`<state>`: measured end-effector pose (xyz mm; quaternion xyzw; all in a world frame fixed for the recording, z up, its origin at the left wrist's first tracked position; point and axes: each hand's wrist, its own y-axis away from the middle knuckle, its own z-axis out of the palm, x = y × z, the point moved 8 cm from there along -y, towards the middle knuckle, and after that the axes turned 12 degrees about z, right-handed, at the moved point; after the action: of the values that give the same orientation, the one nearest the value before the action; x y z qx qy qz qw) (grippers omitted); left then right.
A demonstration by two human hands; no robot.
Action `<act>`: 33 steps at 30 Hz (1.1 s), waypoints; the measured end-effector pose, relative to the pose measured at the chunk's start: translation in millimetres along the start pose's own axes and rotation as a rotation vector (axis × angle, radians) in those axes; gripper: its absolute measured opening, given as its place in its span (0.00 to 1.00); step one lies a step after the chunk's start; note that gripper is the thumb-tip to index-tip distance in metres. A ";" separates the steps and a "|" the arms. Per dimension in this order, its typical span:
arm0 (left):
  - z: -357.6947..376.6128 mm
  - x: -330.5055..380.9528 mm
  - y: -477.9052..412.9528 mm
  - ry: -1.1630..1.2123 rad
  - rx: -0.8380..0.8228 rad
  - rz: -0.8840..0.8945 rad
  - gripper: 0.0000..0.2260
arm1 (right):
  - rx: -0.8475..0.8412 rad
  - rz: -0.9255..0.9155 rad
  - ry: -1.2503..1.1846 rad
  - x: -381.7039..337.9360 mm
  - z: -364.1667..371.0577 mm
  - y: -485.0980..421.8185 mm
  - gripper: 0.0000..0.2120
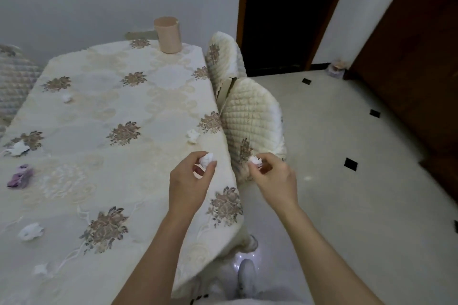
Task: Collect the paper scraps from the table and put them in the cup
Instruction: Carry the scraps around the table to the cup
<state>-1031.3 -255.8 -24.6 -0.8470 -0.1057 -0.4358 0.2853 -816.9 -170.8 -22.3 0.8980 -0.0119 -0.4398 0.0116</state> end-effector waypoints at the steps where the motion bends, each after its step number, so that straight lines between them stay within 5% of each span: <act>1: 5.3 3.0 -0.4 0.013 -0.012 0.005 0.07 | 0.024 0.011 0.006 6.0 -6.5 -1.4 0.05; 14: 128.1 60.0 -28.3 0.093 -0.262 0.184 0.07 | 0.313 0.185 -0.078 92.8 -106.8 -30.1 0.05; 33: 368.4 129.6 -181.3 0.080 -0.222 0.121 0.04 | 0.156 0.139 -0.013 164.3 -202.7 -301.4 0.04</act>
<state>-781.7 94.9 -18.6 -0.8602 0.0060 -0.4601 0.2197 -552.7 127.4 -37.2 0.8904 -0.1086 -0.4412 -0.0277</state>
